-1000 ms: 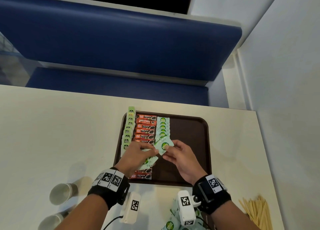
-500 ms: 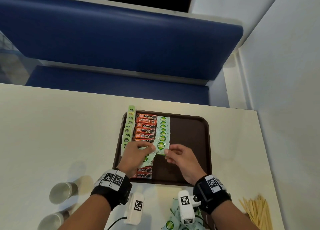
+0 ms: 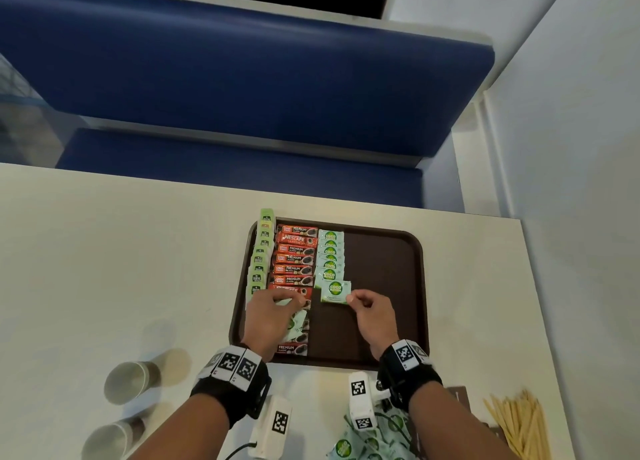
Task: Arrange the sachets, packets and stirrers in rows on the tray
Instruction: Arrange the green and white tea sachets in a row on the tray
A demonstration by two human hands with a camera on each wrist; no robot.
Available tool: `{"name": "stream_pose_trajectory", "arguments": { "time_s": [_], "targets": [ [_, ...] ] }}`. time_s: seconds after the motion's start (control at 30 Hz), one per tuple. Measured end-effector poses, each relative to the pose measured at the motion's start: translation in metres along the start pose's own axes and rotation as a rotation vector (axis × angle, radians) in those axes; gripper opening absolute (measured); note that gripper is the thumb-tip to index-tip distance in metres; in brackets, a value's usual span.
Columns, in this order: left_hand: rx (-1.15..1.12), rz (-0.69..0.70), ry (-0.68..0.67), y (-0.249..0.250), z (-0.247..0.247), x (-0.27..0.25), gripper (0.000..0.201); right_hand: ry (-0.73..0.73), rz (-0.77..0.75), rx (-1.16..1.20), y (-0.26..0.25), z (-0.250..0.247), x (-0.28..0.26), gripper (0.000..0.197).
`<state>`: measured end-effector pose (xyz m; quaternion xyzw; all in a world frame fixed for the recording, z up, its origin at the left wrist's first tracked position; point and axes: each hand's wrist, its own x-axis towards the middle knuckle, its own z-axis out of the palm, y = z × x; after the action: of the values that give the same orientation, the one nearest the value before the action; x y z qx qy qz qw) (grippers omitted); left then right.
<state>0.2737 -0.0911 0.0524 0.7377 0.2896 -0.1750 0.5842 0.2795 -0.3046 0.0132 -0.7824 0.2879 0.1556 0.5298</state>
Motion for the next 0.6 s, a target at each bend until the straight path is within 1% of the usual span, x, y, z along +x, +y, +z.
{"name": "stream_pose_trajectory", "arguments": {
  "time_s": [0.3, 0.43, 0.6],
  "targets": [
    [0.007, -0.026, -0.036, -0.002, -0.011, 0.001, 0.007, 0.131, -0.002, -0.059, -0.004, 0.025, 0.008, 0.009],
    [0.005, -0.032, -0.038, -0.003, -0.014, 0.001, 0.009, 0.139, 0.005, -0.095, -0.004, 0.027, 0.011, 0.004],
    [0.011, -0.034, -0.035, -0.002, -0.017, 0.002, 0.008, 0.15, 0.002, -0.138, -0.003, 0.029, 0.012, 0.008]
  ]
}}
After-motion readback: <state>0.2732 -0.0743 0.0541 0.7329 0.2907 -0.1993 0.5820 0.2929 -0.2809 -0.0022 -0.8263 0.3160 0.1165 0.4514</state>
